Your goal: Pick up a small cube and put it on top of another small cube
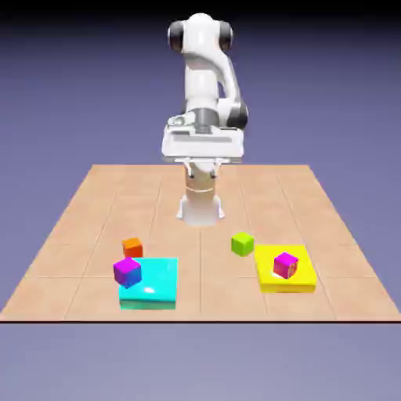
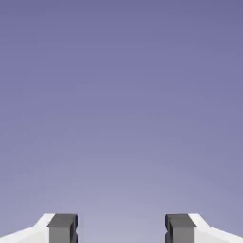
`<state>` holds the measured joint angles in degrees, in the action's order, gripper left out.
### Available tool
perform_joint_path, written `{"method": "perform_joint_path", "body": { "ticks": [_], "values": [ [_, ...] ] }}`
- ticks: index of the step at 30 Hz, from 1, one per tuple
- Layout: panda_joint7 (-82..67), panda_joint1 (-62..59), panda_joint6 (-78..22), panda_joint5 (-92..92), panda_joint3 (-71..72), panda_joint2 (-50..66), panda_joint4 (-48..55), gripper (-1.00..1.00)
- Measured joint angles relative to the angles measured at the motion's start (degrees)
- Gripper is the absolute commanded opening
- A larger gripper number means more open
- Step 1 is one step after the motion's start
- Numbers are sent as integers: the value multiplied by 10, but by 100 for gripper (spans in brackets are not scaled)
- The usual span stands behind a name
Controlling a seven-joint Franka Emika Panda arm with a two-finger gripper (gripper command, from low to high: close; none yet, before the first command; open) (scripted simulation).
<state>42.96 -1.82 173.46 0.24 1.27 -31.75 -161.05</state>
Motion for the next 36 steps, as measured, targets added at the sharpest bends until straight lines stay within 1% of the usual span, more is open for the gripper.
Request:
{"method": "perform_joint_path", "body": {
  "ticks": [36],
  "values": [
    [149,-748,-162,73,379,270,-14,0]
  ]
}}
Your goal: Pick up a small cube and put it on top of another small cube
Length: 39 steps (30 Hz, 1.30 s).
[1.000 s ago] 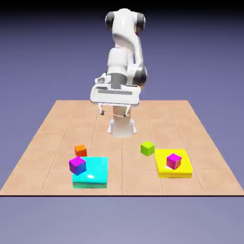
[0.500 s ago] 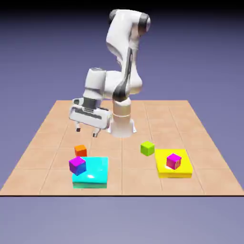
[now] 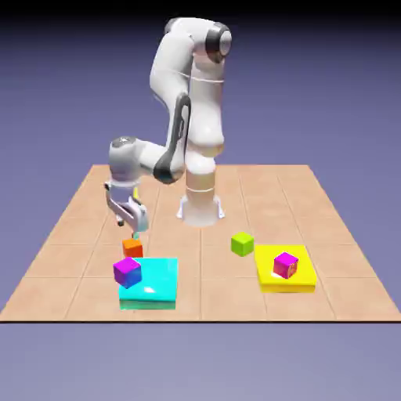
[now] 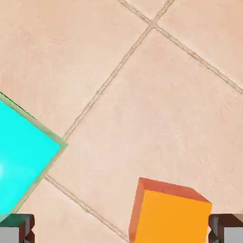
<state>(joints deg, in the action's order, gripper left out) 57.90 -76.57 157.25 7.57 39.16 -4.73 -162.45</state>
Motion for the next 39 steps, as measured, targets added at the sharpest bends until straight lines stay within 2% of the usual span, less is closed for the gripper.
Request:
{"method": "perform_joint_path", "body": {
  "ticks": [4,6,17,18,20,32,39],
  "values": [
    [17,-87,-18,8,42,30,-2,0],
    [18,-88,-19,9,45,32,-2,0],
    [197,75,108,-244,-183,196,17,0],
    [206,84,114,-257,-195,204,18,-100],
    [206,84,115,-257,-195,204,18,-100],
    [18,-87,-19,9,45,32,-2,-100],
    [116,31,-107,139,100,-92,-26,-100]
  ]
}}
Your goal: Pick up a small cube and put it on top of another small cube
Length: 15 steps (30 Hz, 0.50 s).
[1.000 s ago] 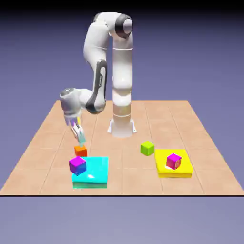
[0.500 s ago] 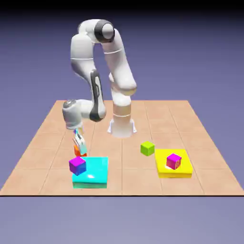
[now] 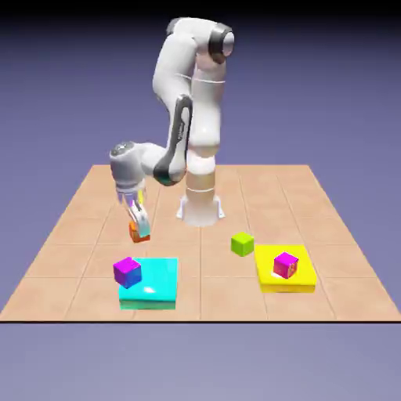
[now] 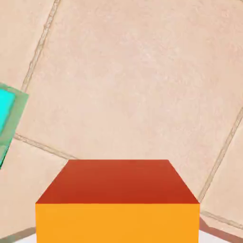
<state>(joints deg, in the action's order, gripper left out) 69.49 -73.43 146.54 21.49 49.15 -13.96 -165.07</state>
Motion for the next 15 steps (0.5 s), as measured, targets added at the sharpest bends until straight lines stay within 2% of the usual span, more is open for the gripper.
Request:
{"method": "perform_joint_path", "body": {
  "ticks": [15],
  "values": [
    [246,301,-220,325,137,-311,-61,-100]
  ]
}}
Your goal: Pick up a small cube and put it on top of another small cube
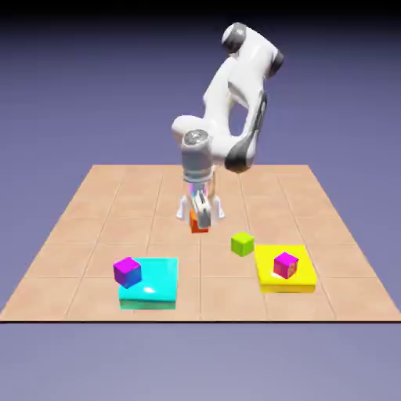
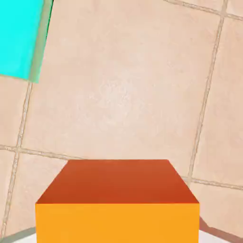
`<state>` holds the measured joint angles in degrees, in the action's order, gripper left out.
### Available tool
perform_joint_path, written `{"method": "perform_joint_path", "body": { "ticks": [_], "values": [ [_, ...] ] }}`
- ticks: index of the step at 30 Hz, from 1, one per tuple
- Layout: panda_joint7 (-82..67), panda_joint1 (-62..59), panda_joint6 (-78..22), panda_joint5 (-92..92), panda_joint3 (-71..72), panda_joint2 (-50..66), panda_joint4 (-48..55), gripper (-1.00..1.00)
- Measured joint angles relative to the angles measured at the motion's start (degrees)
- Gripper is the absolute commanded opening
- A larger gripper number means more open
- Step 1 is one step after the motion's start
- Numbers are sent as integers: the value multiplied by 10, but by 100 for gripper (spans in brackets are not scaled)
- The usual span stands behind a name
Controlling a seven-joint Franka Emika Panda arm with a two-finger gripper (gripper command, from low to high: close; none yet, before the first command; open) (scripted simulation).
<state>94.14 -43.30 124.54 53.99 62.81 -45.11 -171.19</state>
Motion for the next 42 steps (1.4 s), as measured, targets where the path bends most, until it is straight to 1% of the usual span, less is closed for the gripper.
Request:
{"method": "perform_joint_path", "body": {
  "ticks": [11,12,40,41,42],
  "values": [
    [181,220,-161,237,100,-228,-45,-100],
    [181,220,-161,237,100,-228,-45,-100],
    [219,408,419,105,-121,353,-44,-100],
    [219,410,425,104,-123,359,-44,100],
    [219,410,425,104,-123,359,-44,100]
  ]
}}
